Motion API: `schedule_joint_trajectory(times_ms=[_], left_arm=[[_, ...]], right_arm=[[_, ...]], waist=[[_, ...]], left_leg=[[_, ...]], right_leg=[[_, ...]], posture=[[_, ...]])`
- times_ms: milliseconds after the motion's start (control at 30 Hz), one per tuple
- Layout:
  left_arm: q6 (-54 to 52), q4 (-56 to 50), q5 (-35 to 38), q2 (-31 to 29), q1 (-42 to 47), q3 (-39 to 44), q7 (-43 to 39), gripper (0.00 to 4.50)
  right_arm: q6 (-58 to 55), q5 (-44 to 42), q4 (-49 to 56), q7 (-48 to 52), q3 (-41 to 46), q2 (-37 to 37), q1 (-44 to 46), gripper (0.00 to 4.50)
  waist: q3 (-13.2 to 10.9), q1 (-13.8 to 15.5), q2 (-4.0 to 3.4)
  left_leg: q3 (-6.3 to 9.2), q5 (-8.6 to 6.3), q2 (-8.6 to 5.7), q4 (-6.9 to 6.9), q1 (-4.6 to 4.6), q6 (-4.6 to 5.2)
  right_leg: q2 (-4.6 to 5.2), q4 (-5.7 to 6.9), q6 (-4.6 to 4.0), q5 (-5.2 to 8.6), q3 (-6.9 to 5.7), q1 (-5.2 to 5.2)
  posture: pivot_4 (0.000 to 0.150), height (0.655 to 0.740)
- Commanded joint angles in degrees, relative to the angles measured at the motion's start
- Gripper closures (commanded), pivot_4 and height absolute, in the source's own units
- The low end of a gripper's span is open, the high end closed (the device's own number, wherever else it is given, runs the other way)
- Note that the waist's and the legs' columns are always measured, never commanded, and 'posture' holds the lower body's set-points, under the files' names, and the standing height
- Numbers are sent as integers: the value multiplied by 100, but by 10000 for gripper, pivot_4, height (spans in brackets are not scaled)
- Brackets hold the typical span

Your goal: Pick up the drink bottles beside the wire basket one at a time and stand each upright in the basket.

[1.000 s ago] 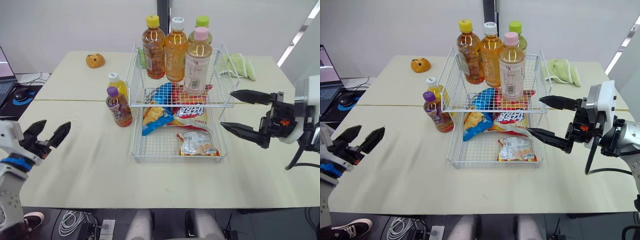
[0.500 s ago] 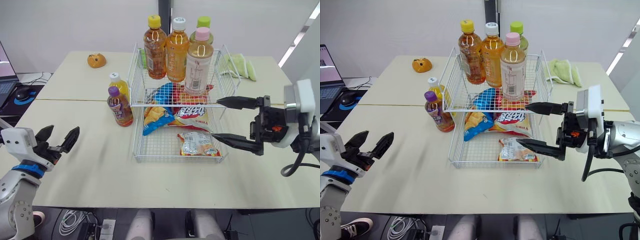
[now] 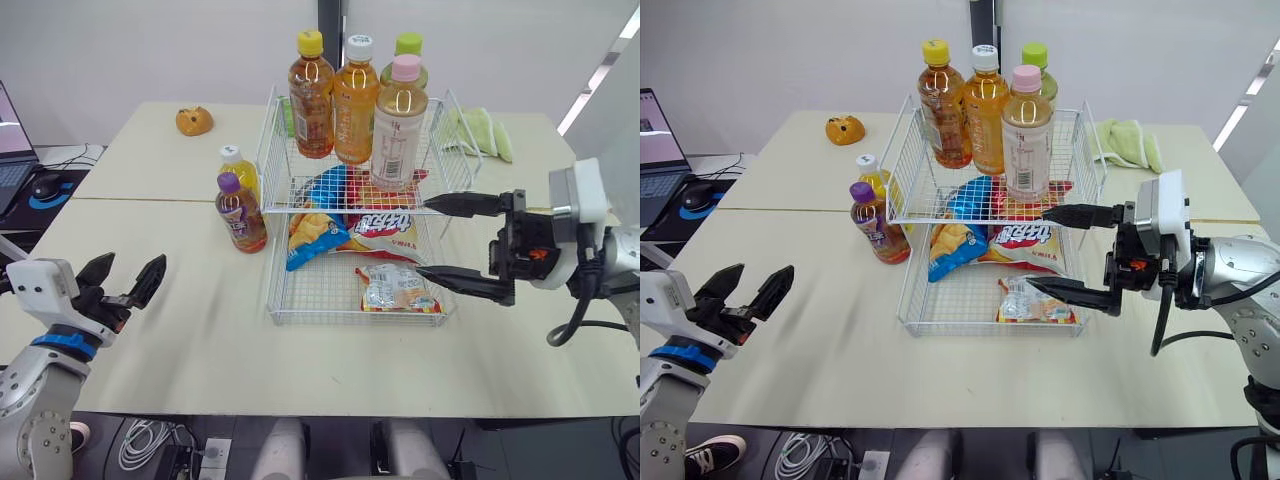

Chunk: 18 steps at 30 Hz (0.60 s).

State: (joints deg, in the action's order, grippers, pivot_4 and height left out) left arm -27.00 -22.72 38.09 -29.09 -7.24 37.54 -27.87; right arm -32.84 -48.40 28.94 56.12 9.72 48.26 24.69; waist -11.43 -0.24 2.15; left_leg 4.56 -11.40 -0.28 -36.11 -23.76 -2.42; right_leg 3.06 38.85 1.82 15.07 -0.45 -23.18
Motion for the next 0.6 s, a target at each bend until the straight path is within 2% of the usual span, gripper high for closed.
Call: schedule_joint_trajectory(times_ms=[33,300,600], left_arm=[[65,-372,117,-120,47,-13,19,124],[-184,-178,-240,-591,1187,-862,229,124],[-113,920,-873,-593,2578,-1844,301,124]], right_arm=[[132,22,25,29,29,-41,195,0],[179,140,-59,15,-136,-207,387,0],[152,174,-17,17,-142,-254,462,0]], waist=[[0,0,0],[0,18,1],[0,10,1]], left_leg=[[-1,0,0,0,0,0],[1,0,-7,-1,-1,0],[0,0,-13,1,-1,0]], right_leg=[[0,0,0,0,0,0],[-3,0,1,0,-1,1],[-9,0,1,-1,-2,0]], posture=[[1500,7400],[1500,7400],[1500,7400]])
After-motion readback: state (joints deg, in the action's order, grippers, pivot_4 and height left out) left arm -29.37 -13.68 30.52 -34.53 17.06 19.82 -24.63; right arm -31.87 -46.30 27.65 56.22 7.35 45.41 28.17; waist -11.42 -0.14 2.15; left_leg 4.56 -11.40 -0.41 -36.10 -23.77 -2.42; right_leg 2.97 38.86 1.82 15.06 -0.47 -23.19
